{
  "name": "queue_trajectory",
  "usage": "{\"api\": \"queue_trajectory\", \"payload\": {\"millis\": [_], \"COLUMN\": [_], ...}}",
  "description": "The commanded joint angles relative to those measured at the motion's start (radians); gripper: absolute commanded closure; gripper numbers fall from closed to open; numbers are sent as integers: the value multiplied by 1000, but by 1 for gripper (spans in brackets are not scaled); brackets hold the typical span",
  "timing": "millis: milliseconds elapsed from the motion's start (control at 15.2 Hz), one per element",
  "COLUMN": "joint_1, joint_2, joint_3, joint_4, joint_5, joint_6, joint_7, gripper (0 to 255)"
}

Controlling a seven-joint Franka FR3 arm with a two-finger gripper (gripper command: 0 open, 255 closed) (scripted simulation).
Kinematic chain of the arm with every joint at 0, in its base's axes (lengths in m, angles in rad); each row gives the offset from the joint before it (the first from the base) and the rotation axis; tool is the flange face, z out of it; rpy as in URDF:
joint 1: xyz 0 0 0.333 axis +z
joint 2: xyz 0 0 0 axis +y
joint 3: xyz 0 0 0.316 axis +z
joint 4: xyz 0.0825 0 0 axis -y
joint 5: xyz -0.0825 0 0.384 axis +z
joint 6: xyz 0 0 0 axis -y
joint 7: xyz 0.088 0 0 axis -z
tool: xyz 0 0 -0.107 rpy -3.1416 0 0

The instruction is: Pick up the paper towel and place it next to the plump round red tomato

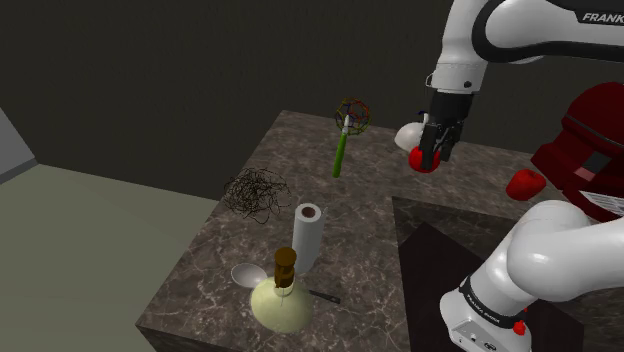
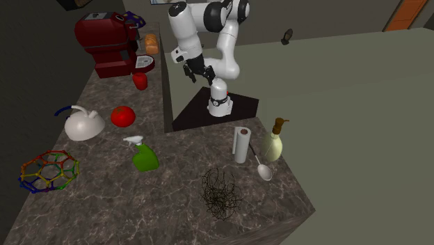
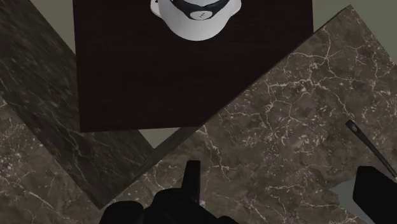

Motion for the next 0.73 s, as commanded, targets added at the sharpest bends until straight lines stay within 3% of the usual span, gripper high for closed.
{"api": "queue_trajectory", "payload": {"millis": [0, 660], "joint_1": [0, 91], "joint_2": [0, 274], "joint_3": [0, 168], "joint_4": [0, 96], "joint_5": [0, 126], "joint_6": [0, 175], "joint_7": [0, 140], "gripper": [0, 0]}}
